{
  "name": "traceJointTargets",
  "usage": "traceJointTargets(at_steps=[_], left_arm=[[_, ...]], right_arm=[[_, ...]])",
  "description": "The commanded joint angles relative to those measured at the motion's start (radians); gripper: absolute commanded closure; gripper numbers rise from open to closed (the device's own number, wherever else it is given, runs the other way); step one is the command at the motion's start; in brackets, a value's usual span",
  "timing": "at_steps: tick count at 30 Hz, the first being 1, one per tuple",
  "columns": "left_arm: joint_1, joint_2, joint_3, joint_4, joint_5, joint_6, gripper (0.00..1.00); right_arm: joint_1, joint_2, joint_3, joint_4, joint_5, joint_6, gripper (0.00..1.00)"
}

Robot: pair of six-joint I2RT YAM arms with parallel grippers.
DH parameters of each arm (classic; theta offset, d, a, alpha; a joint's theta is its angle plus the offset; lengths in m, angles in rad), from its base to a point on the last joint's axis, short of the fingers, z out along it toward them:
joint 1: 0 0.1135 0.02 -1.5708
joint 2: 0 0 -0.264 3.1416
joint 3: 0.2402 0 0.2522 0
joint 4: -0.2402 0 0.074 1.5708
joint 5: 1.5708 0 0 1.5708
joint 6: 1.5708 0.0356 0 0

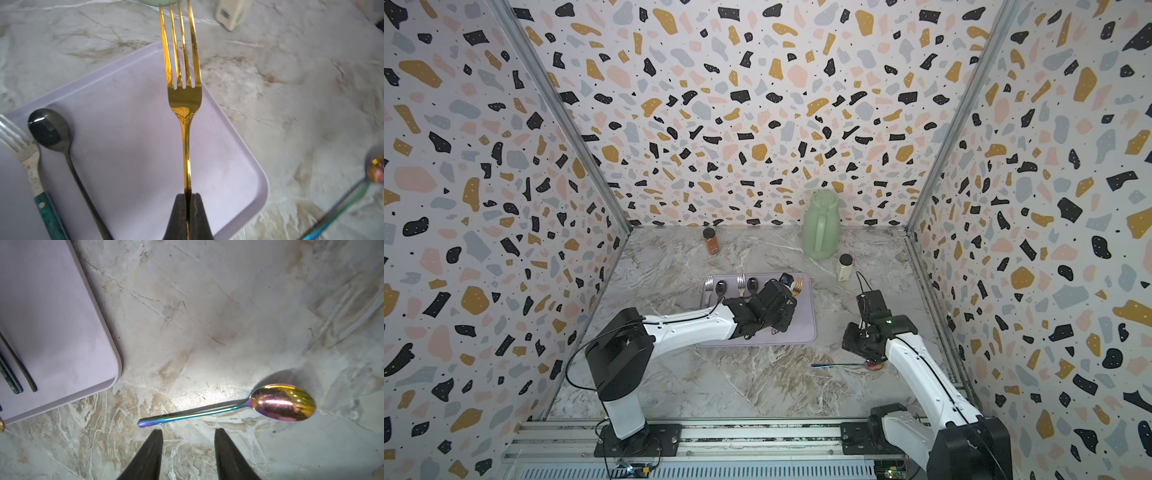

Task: Set the spoon and fork side by side
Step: Place the fork on the tray.

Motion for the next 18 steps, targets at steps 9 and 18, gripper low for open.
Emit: traceJointTargets(at_steps=[9, 18], left_arm=[[0.046, 0.146, 0.079, -0.003, -0.174, -0.305, 1.00], [0.048, 0.203, 0.101, -0.047, -0.151, -0.377, 1.00]], right_arm=[[-0.003, 0.050, -0.045, 0.018, -0.039, 0.015, 0.51], [-0.003, 0.098, -0.116, 0.055, -0.045, 0.026, 0.46]])
